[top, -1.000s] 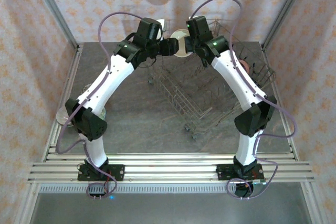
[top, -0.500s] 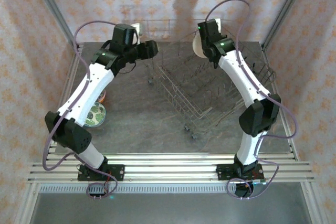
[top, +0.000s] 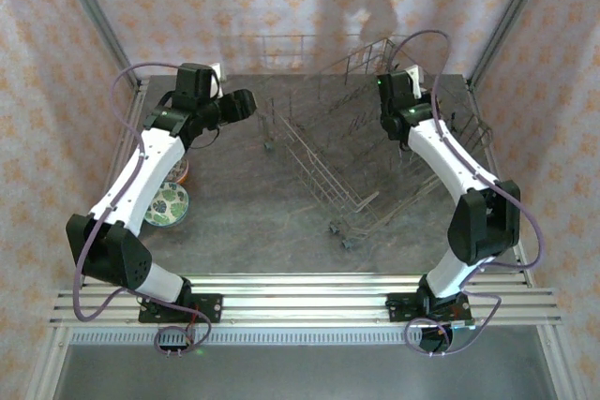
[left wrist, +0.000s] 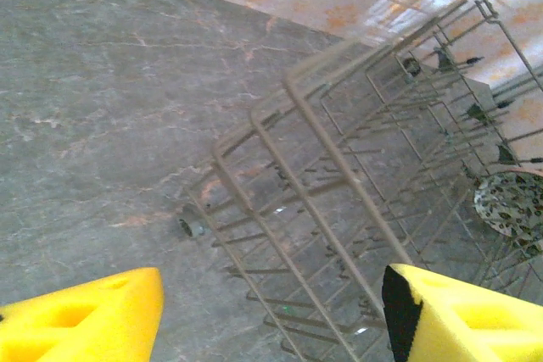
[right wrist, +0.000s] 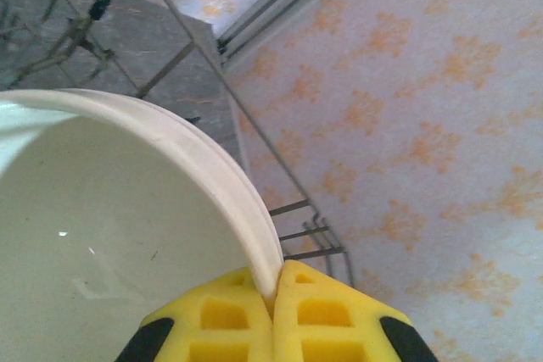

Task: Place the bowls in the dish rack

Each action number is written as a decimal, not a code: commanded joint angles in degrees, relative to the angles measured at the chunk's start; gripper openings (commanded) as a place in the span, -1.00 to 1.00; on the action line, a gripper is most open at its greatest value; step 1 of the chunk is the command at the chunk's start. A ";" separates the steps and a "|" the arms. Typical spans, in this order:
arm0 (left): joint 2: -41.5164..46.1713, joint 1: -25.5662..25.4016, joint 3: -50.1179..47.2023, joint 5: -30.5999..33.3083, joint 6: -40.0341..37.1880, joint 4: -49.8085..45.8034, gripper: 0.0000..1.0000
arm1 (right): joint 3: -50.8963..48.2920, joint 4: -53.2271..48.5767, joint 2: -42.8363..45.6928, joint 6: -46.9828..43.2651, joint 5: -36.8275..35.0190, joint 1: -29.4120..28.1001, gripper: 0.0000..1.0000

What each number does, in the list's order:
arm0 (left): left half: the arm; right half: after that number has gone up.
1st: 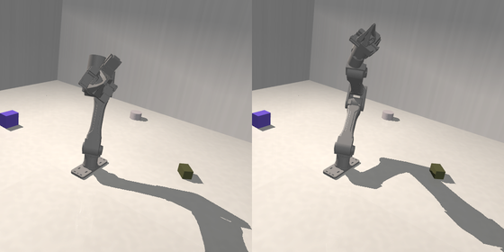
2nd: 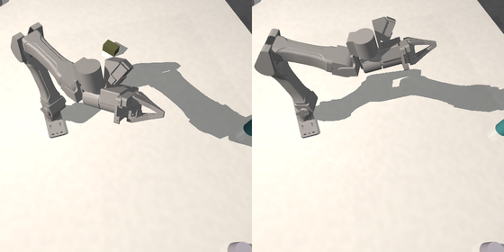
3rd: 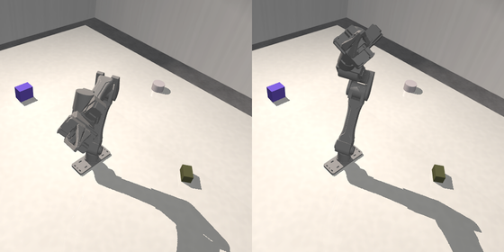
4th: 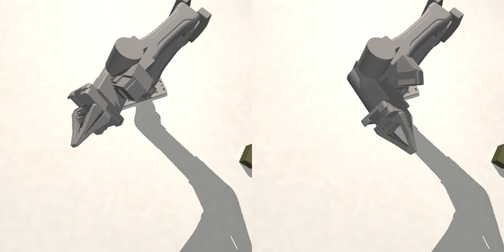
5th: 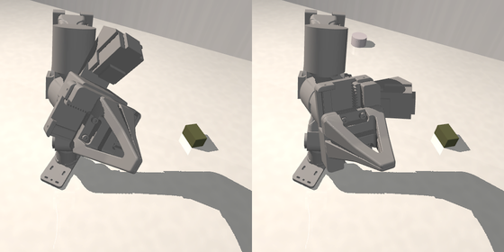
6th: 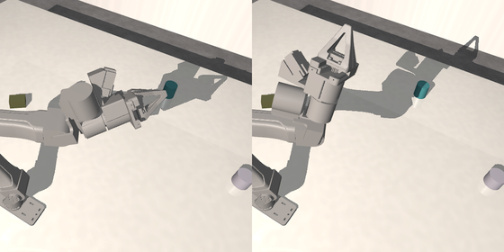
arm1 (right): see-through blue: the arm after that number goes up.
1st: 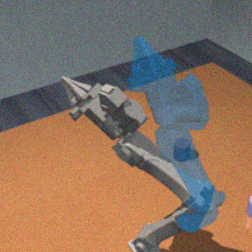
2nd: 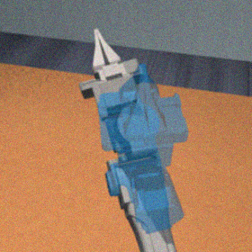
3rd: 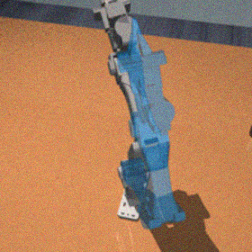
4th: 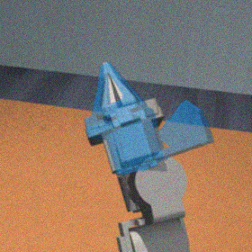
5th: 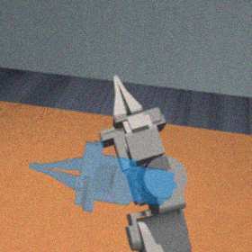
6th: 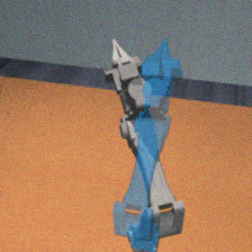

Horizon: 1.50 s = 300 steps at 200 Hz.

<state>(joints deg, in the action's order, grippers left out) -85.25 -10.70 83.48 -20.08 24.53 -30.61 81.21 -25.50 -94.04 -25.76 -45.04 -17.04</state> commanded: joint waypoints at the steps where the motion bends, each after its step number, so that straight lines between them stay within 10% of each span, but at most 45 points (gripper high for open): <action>1: 0.81 0.09 -0.06 -2.07 -0.33 0.50 0.40 | -2.95 11.32 2.37 -7.15 -7.16 0.23 -1.00; 300: -2.00 1.04 -0.40 -4.88 0.98 3.45 0.39 | -24.11 55.08 -0.03 -50.81 -7.27 1.14 -1.00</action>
<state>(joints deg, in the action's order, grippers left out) -86.35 -10.33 83.40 -23.79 24.60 -29.04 58.98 25.32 -94.48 -72.38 -51.72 -15.59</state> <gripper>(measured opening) 0.695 0.042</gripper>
